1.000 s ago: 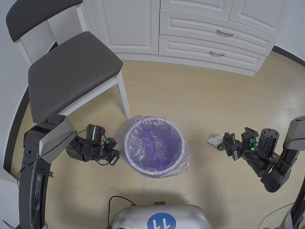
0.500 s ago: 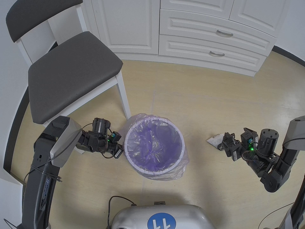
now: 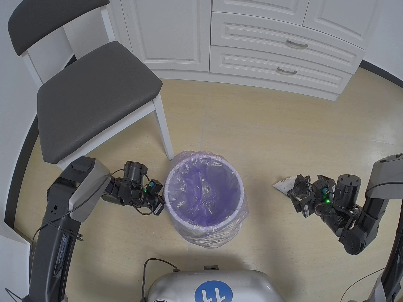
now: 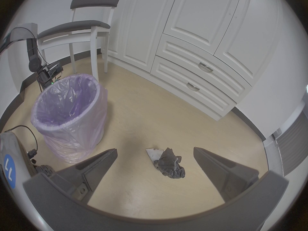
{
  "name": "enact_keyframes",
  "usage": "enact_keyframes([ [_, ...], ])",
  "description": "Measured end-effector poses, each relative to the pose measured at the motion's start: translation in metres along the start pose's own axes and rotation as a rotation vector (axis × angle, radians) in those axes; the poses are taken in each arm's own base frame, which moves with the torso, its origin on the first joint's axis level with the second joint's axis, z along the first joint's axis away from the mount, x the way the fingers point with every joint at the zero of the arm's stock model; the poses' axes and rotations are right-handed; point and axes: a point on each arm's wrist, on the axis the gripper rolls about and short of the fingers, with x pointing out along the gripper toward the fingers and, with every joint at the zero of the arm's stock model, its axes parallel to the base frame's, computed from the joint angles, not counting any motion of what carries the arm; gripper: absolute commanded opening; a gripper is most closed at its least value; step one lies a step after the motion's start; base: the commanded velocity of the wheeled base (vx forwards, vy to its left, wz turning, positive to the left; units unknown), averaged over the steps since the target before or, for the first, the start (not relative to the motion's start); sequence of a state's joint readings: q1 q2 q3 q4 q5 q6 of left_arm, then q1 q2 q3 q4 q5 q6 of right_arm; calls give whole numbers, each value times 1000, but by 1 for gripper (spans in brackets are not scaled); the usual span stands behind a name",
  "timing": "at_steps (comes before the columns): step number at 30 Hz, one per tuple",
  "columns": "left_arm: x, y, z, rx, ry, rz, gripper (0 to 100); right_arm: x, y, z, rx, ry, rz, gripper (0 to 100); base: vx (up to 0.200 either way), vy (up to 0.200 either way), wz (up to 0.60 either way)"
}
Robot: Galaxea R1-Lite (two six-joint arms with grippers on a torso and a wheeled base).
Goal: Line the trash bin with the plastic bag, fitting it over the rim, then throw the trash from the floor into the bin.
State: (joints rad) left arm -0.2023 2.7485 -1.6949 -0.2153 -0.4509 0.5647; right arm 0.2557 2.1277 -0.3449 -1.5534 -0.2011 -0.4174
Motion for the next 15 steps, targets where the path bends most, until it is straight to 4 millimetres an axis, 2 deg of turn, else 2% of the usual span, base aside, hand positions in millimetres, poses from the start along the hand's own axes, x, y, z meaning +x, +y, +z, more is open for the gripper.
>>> enact_keyframes([
  [8,-20,0,-12,-35,40,-6,100,13,11,-17,-9,37,67,100,0,0,0],
  [15,-46,-10,-29,-69,70,2,100,49,24,-23,-73,1,119,100,0,0,0],
])
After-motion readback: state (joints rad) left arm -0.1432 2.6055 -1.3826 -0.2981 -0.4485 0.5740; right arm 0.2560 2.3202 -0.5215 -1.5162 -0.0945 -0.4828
